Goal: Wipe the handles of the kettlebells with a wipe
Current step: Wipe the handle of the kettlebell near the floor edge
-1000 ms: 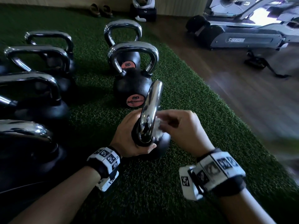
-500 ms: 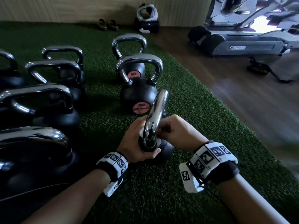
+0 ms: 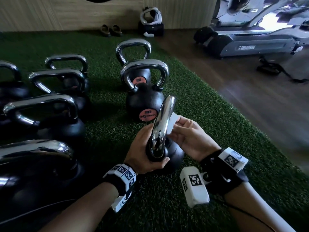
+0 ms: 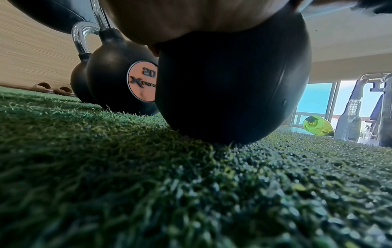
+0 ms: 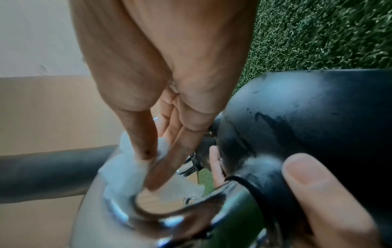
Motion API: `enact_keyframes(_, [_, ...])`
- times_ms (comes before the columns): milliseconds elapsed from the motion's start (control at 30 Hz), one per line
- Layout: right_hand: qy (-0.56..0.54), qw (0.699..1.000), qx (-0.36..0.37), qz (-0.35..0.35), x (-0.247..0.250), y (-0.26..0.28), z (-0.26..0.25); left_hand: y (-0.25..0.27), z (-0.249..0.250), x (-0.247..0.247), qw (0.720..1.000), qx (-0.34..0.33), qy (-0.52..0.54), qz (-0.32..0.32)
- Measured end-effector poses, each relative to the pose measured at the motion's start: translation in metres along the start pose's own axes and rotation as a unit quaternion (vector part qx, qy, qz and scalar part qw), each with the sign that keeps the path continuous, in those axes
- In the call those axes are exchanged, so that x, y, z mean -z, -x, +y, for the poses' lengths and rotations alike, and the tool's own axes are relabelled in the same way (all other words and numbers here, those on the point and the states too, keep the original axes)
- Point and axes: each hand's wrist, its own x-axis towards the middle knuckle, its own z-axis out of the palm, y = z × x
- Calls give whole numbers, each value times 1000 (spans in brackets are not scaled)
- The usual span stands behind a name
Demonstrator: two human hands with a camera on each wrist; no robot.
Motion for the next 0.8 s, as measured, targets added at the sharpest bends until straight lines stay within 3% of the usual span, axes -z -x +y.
enact_keyframes(100, [21,1000,-1,-11,-4,4,1,1,-1,-1,1000,-8,-5,2])
enact_keyframes(233, [37,992,68,103,-7,-12,-11,1,-1,0,1000,0,-11,13])
enact_keyframes(333, [127,978,96,136,-11,-13,-13,1,4,-1,1000,-15,-9,16])
enact_keyframes(467, [281,933,156,161,-19,-4,-17,1,1,-1,1000,-4,0,14])
enact_keyframes(567, [358,884,186,238,-20,-18,-21,1,2,0,999,-11,-28,16])
enact_keyframes(700, [420,831,164,326,-26,-38,-18,1,1,1,999,-9,-32,10])
enact_keyframes(800, [432,818,129,357,-27,-45,-14,2,-2,-1,999,29,19,-2])
